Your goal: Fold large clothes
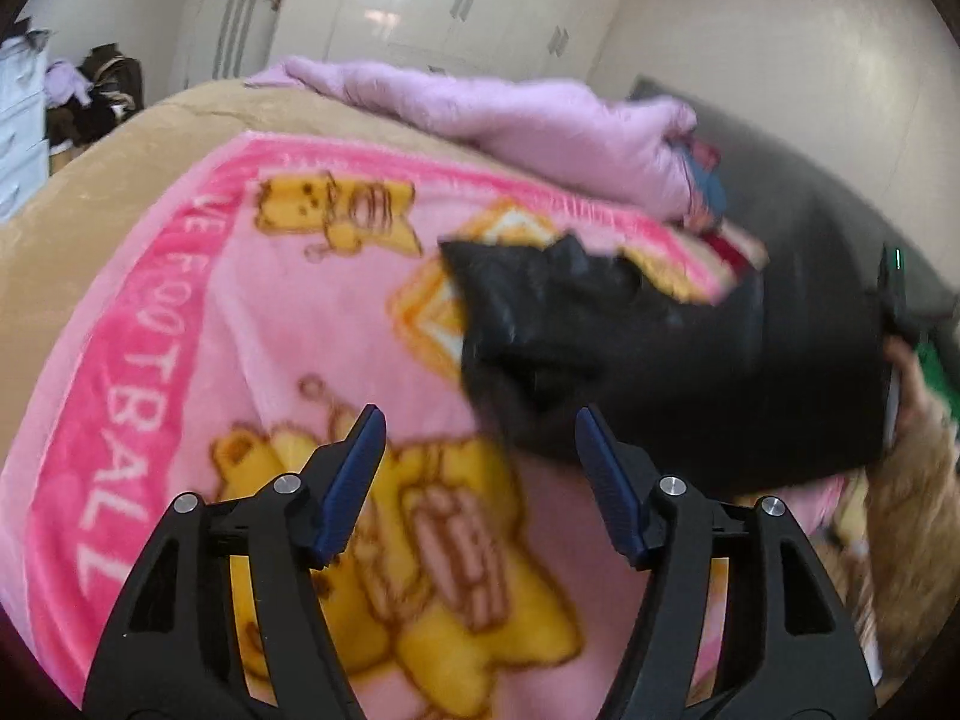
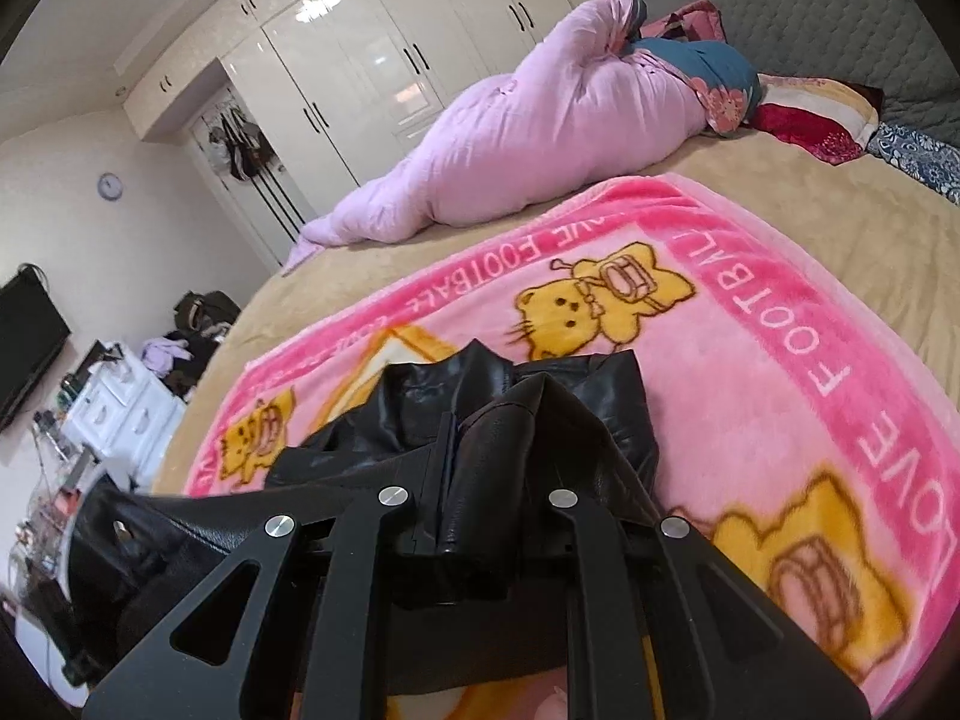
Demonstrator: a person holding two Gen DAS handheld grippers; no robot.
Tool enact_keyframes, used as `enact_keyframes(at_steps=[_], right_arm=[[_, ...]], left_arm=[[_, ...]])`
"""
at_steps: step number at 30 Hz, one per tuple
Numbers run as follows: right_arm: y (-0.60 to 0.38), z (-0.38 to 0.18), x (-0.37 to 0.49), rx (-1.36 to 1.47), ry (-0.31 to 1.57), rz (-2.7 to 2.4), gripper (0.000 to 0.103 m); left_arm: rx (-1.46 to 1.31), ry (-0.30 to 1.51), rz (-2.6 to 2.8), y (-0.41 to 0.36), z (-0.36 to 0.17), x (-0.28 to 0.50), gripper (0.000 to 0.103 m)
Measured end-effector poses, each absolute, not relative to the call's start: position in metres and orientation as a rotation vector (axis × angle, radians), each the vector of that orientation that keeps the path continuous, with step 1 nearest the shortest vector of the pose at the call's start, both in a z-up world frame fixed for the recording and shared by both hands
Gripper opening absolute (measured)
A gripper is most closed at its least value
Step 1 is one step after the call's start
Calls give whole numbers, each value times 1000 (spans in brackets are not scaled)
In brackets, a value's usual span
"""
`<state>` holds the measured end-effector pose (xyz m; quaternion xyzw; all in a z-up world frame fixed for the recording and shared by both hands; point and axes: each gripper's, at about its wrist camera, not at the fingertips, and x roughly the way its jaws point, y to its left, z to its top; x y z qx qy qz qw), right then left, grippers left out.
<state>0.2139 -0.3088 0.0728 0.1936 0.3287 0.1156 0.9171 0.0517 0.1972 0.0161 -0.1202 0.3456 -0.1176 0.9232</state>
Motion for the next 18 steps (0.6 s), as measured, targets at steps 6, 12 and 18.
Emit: enact_keyframes(at_steps=[6,12,18], right_arm=[[-307,69,229,393,698,232,13],[-309,59,263,377,760,197,13],[-314,33,302,392,837,195,20]], left_arm=[[-67,747,-363,136,-5,73,57],[-308,712,-246,143,-6,134,60],[-345,731,-190,142,-10,191,60]])
